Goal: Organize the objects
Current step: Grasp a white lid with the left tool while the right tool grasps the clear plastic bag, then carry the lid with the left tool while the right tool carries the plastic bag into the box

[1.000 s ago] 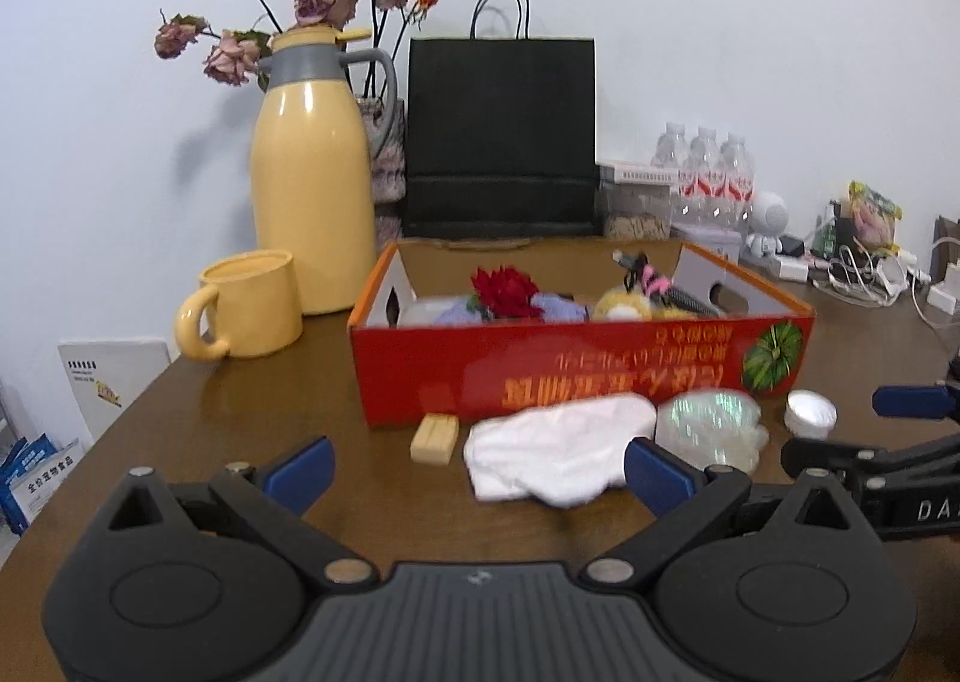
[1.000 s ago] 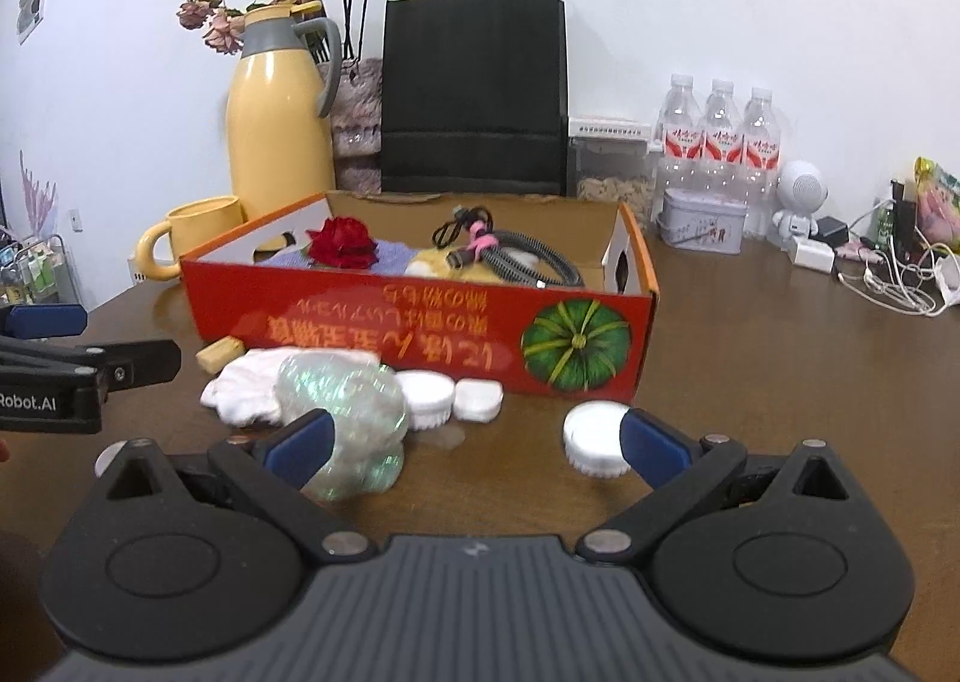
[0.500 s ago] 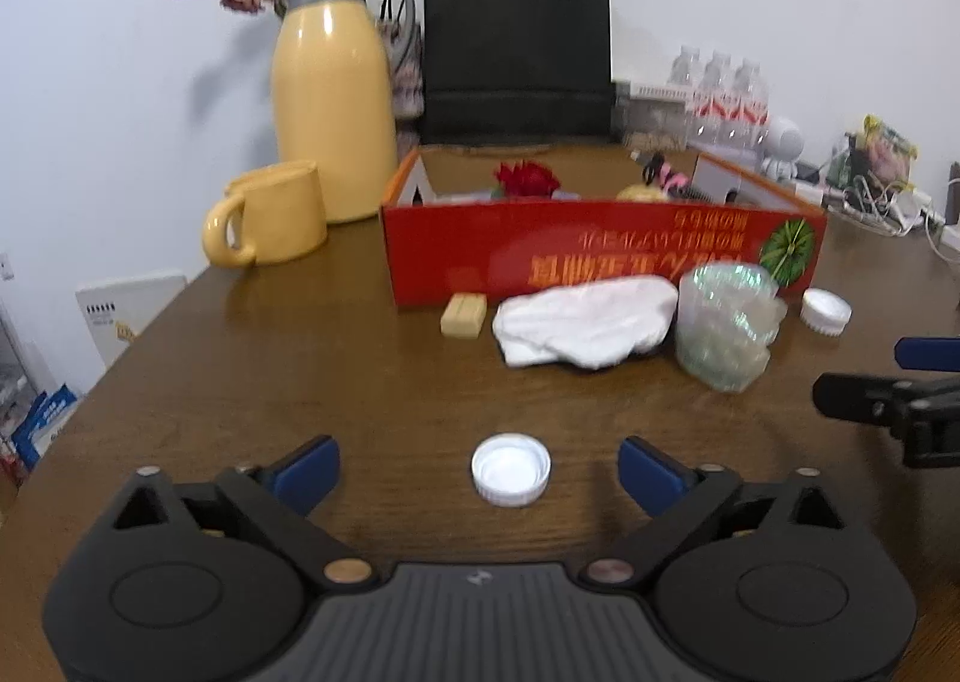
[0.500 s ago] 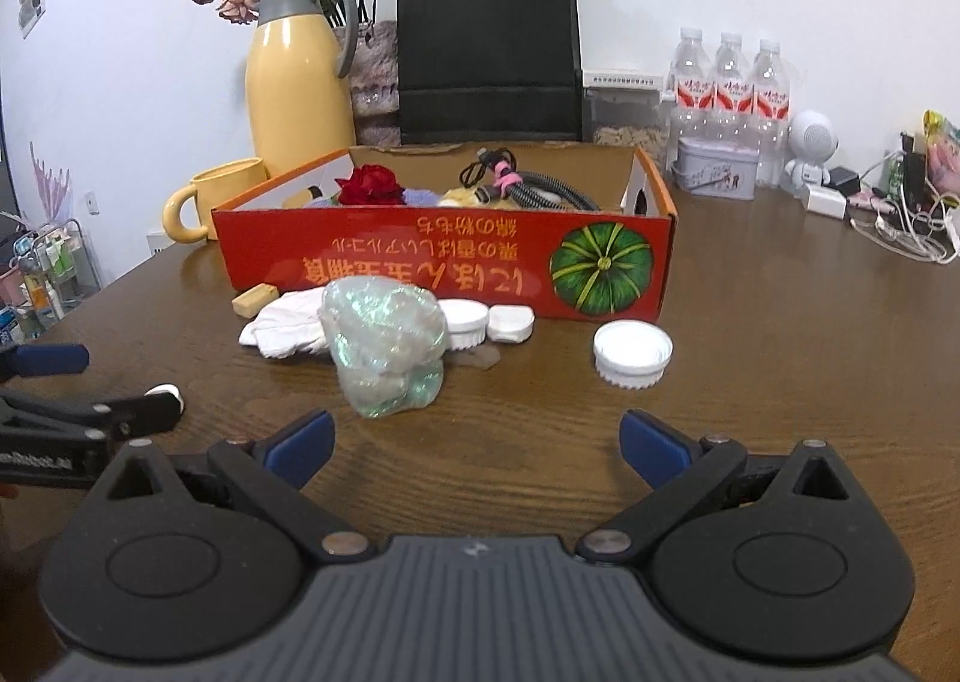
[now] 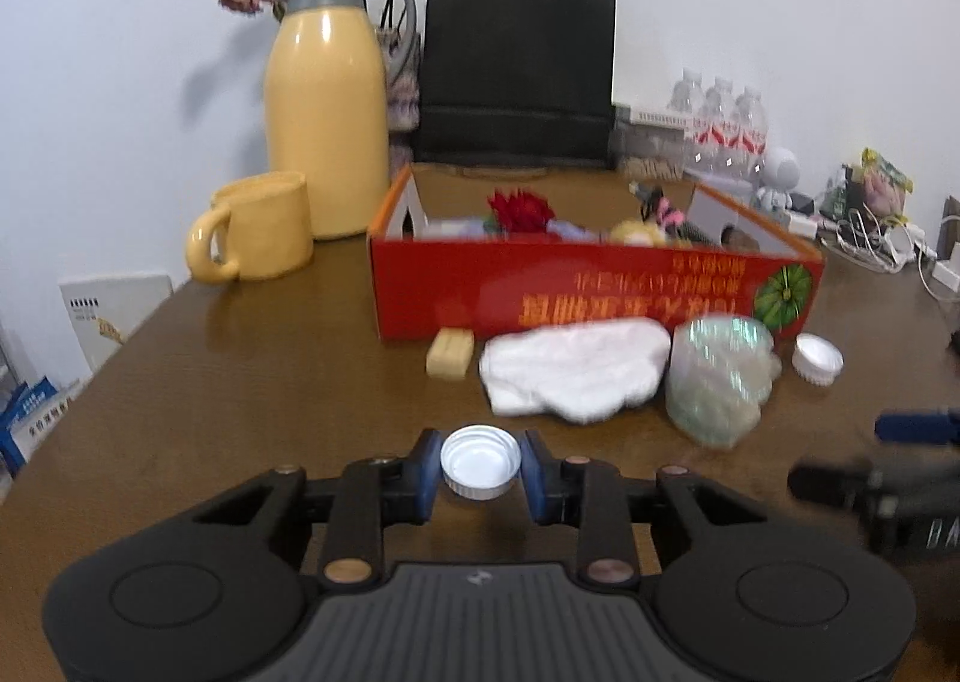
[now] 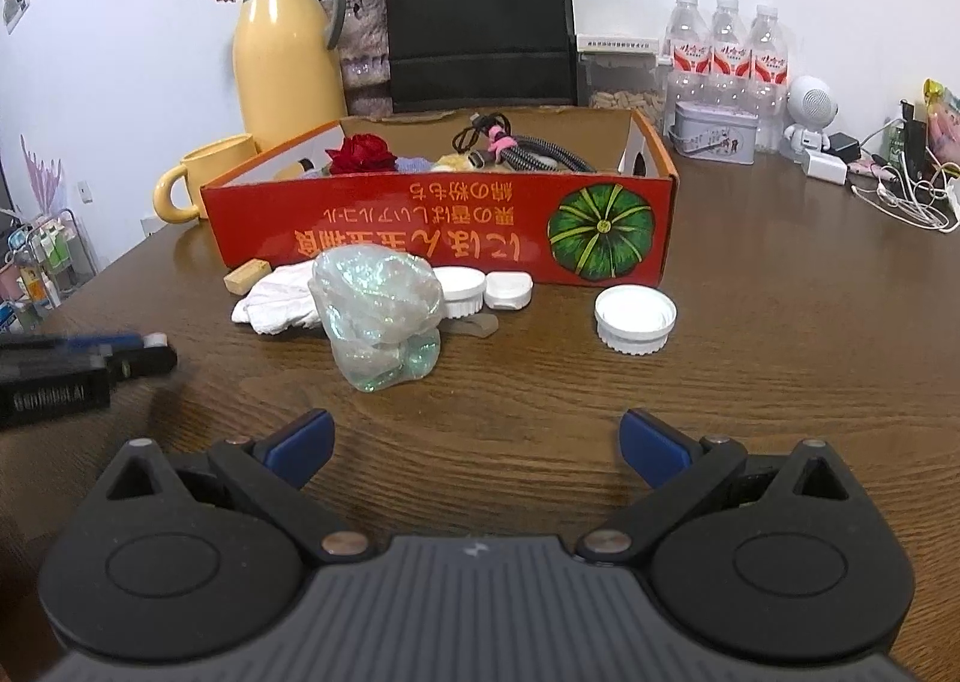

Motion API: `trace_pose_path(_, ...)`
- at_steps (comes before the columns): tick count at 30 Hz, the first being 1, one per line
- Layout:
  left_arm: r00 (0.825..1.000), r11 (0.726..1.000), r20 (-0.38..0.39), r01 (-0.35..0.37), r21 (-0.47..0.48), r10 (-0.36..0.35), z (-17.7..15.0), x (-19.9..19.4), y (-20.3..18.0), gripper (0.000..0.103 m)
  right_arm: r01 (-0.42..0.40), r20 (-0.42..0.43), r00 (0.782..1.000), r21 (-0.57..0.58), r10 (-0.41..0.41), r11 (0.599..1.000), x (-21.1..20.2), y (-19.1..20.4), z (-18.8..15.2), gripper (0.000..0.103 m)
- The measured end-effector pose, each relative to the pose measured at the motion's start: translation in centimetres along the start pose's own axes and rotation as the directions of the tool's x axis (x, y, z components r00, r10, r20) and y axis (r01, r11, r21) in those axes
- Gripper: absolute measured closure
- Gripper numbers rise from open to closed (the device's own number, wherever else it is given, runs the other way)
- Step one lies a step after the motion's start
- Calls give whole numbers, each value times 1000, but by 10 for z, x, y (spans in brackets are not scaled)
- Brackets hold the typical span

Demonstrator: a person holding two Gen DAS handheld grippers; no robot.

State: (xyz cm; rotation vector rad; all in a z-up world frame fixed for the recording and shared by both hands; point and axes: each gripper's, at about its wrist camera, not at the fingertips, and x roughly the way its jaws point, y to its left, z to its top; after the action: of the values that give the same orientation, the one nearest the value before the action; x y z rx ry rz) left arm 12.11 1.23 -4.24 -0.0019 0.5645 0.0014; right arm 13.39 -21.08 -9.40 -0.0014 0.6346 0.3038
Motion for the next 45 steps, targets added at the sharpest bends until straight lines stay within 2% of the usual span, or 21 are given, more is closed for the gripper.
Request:
trace_pose_path(5,999,1000,48,-9,-11,10,21,12,-3,76,-3,-11,1000,2,3,1000,5,3,1,0)
trace_pose_path(11,1000,999,24,-13,-50,14,14,25,4,76,-7,32,999,-14,8,1000,11,10,10,0)
trace_pose_path(18,997,999,73,-29,-27,31,9,20,0,76,-15,46,999,-71,18,997,32,28,26,0)
trace_pose_path(21,996,999,81,-31,-27,33,8,18,1,76,-13,53,998,-58,16,998,41,31,33,0)
trace_pose_path(22,996,999,80,-31,-30,33,8,18,1,76,-20,57,998,-45,22,999,42,30,35,7)
trace_pose_path(23,996,999,78,-30,-32,33,8,19,1,76,-35,55,998,-38,37,999,43,30,35,25)
trace_pose_path(24,997,999,77,-29,-34,32,8,19,2,76,-56,47,997,-35,57,998,43,29,35,37)
trace_pose_path(25,997,999,75,-28,-34,31,8,19,2,76,-78,34,996,-32,79,996,44,28,34,58)
trace_pose_path(26,997,999,75,-29,-34,31,8,19,2,76,-90,33,995,-28,90,996,43,28,33,62)
trace_pose_path(32,996,998,80,-29,-53,34,7,17,5,76,-91,134,986,-46,96,995,22,31,27,64)
trace_pose_path(37,994,997,98,-51,-61,57,9,14,5,76,-82,174,981,-45,88,996,15,30,30,64)
trace_pose_path(45,990,997,134,-35,-71,45,36,5,-1,76,-88,238,967,-32,93,996,7,22,49,64)
